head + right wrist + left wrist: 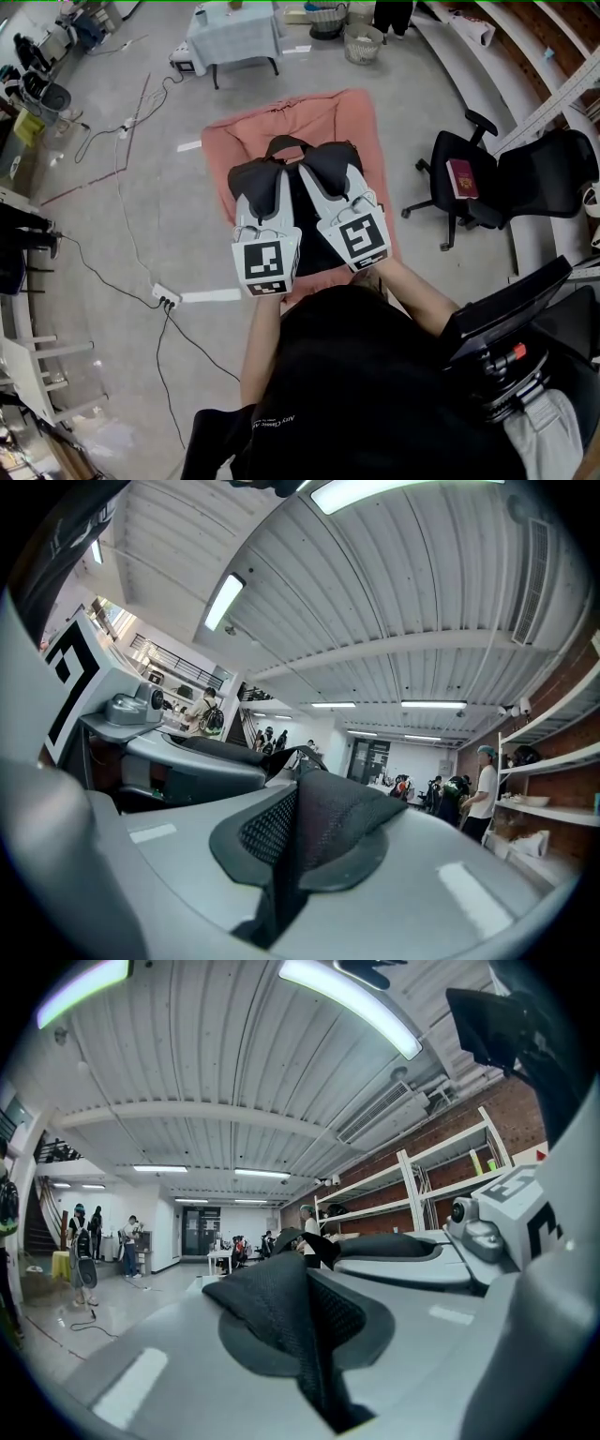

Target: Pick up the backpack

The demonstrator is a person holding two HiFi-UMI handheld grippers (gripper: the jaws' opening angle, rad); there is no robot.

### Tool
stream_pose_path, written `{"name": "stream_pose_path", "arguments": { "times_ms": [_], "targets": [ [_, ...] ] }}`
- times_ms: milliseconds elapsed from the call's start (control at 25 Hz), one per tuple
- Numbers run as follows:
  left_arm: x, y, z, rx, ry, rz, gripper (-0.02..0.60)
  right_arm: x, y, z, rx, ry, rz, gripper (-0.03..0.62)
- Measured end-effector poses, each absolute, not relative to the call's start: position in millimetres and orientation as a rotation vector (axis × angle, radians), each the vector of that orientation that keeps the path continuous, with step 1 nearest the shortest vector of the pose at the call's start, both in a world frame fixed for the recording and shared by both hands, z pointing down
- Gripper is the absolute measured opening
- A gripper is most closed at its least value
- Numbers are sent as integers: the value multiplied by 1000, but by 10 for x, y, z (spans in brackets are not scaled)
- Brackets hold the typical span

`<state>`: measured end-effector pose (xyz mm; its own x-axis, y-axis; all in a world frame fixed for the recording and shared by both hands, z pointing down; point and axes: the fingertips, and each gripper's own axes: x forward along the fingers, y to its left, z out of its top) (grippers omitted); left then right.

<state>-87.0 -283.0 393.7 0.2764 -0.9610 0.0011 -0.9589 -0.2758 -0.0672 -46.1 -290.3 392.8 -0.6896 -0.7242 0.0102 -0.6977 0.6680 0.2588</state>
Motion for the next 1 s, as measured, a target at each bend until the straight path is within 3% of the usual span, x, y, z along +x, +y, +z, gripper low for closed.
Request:
{"name": "stream_pose_path", "arguments": {
  "times_ms": [1000],
  "targets": [
    [-827,-2891,3991,-2471,1869,-65,18,-410,-2947,3937,1177,-2751,-372,32]
  ]
}}
